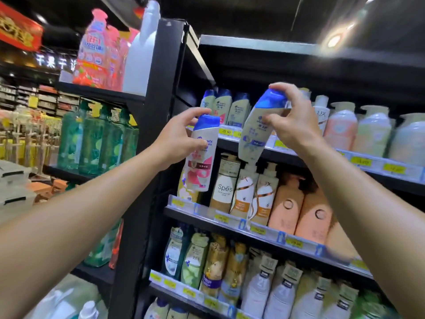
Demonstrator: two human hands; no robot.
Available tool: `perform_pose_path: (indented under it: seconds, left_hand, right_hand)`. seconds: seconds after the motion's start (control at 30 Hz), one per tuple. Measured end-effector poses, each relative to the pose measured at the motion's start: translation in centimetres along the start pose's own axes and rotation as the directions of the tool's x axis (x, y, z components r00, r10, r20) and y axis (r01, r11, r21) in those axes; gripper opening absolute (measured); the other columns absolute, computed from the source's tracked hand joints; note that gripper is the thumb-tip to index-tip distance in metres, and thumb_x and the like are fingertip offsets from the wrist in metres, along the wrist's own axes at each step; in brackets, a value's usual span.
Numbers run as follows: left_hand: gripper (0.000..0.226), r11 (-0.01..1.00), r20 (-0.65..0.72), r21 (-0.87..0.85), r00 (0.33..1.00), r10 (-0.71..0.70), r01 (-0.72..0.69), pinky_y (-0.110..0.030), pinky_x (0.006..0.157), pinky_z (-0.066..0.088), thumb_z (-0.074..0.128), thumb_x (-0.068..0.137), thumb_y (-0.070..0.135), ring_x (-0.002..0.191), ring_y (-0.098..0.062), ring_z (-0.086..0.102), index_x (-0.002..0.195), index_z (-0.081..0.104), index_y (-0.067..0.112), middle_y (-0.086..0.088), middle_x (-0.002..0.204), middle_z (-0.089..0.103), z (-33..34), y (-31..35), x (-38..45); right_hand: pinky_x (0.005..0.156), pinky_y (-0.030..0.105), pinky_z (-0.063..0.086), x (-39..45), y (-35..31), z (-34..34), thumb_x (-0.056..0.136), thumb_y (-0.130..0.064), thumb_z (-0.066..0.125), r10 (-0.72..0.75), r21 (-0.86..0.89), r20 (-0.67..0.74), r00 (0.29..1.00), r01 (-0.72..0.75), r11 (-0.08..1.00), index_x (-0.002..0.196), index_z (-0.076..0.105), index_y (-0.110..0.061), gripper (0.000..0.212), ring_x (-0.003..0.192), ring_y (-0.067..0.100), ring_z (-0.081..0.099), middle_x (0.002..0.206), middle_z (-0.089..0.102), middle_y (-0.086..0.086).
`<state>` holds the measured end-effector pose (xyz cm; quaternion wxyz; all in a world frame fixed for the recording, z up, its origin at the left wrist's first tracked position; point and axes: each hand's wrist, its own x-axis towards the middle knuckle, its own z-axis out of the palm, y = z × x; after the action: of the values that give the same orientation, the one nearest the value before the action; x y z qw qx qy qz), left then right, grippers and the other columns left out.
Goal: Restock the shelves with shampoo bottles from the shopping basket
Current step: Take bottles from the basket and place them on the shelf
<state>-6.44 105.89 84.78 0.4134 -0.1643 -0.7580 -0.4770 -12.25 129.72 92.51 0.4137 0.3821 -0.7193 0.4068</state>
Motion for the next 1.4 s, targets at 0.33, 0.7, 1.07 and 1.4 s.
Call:
perform_pose_path:
  seconds: [0.33, 0.7, 1.07, 1.4]
  left_hand:
    - [0.066, 0.991, 0.087, -0.081, 0.990, 0.110, -0.103, -0.036, 0.076, 0.060, 0.074, 0.076, 0.003, 0.092, -0.020, 0.069, 0.128, 0.056, 0.039, -0.007, 0.119, 0.057, -0.3, -2.7, 8.2]
    - [0.067, 0.966, 0.101, -0.209, 0.979, 0.175, -0.151, -0.039, 0.080, 0.060, 0.071, 0.075, -0.003, 0.090, -0.020, 0.071, 0.129, 0.057, 0.034, -0.008, 0.111, 0.063, -0.6, -6.0, 13.4]
    - [0.065, 0.942, 0.135, -0.308, 0.974, 0.179, -0.131, -0.031, 0.066, 0.058, 0.072, 0.079, -0.002, 0.087, -0.018, 0.073, 0.132, 0.054, 0.031, -0.006, 0.108, 0.065, -0.5, -6.9, 15.3]
    - [0.065, 0.948, 0.127, -0.311, 0.986, 0.111, -0.066, -0.048, 0.077, 0.061, 0.069, 0.079, -0.005, 0.089, -0.022, 0.073, 0.130, 0.056, 0.033, -0.010, 0.113, 0.063, -0.7, -6.7, 16.3]
  right_hand:
    - [0.090, 0.035, 0.053, 8.0, -0.7, 2.6, 0.075, 0.001, 0.068, -0.081, -0.157, -0.149, 0.985, 0.057, 0.986, 0.132, 0.056, -0.021, 0.062, 0.095, 0.020, 0.064, 0.121, 0.055, 0.000]
    - [0.089, 0.041, 0.055, 12.8, 2.5, 6.6, 0.081, -0.012, 0.071, -0.019, -0.256, -0.087, 0.996, -0.003, 0.967, 0.134, 0.053, -0.023, 0.057, 0.102, 0.021, 0.063, 0.125, 0.056, 0.003]
    - [0.070, 0.030, 0.057, 14.6, 5.4, 9.2, 0.089, -0.017, 0.067, 0.140, -0.304, 0.038, 0.989, -0.122, 0.945, 0.131, 0.052, -0.030, 0.046, 0.103, 0.020, 0.062, 0.129, 0.049, 0.003]
    - [0.068, 0.024, 0.041, 15.6, 6.3, 9.9, 0.086, -0.025, 0.061, 0.144, -0.515, 0.080, 0.986, -0.083, 0.853, 0.135, 0.050, -0.021, 0.051, 0.104, 0.020, 0.056, 0.130, 0.050, 0.006]
